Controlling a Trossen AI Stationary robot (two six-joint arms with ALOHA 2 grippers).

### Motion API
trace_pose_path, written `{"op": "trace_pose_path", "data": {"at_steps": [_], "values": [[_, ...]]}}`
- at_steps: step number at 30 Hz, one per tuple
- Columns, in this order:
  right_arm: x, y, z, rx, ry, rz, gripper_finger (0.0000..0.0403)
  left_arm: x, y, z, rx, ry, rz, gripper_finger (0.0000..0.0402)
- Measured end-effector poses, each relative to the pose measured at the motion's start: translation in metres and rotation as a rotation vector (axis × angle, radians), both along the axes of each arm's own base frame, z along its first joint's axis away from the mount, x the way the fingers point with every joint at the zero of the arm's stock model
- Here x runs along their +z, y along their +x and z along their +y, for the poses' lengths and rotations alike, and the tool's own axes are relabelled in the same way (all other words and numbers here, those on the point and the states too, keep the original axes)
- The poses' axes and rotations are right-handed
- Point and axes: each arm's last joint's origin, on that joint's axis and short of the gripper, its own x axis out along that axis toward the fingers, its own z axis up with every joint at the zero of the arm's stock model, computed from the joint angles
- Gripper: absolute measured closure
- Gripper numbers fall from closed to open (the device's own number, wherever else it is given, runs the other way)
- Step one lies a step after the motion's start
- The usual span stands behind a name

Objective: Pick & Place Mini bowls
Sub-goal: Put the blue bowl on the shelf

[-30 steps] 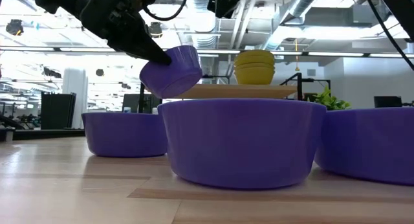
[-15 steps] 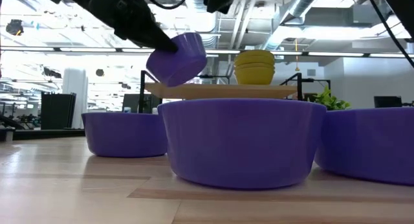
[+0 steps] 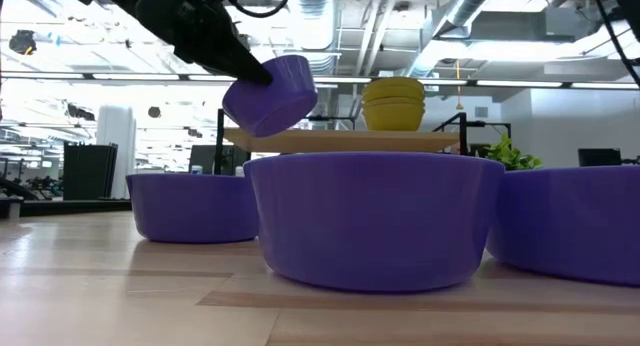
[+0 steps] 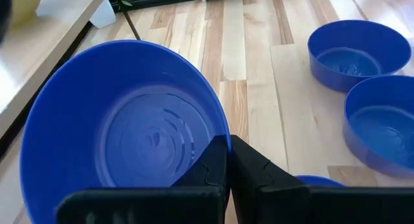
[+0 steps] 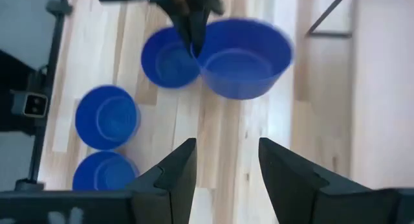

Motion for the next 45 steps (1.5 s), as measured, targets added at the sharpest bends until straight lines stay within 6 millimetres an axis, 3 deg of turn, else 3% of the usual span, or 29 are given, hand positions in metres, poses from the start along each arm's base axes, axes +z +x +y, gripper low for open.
{"op": "trace_pose_path", "data": {"at_steps": [5, 10, 15, 20, 25, 34, 45], "values": [[0.022, -0.020, -0.002, -0.006, -0.012, -0.079, 0.0246, 0.000, 0.000, 0.000, 0.011, -0.013, -0.002, 0.0399], [0.019, -0.018, -0.002, 0.015, -0.017, -0.070, 0.0250, 0.000, 0.000, 0.001, 0.046, 0.003, -0.007, 0.0399], [-0.011, -0.008, -0.011, 0.047, 0.051, -0.033, 0.0249, 0.002, -0.001, 0.002, 0.048, 0.001, -0.015, 0.0399], [-0.038, -0.018, -0.016, 0.024, 0.121, -0.052, 0.0246, 0.002, -0.001, 0.002, 0.063, 0.005, -0.017, 0.0399], [-0.042, -0.048, -0.012, -0.018, 0.134, -0.143, 0.0246, 0.009, 0.001, 0.007, 0.102, 0.008, -0.037, 0.0399], [-0.034, -0.117, -0.003, -0.089, 0.157, -0.365, 0.0250, 0.049, 0.011, 0.029, 0.157, 0.066, -0.131, 0.0399], [-0.051, -0.176, 0.003, -0.193, 0.165, -0.529, 0.0247, 0.096, 0.020, 0.046, 0.212, 0.140, -0.227, 0.0399]]}}
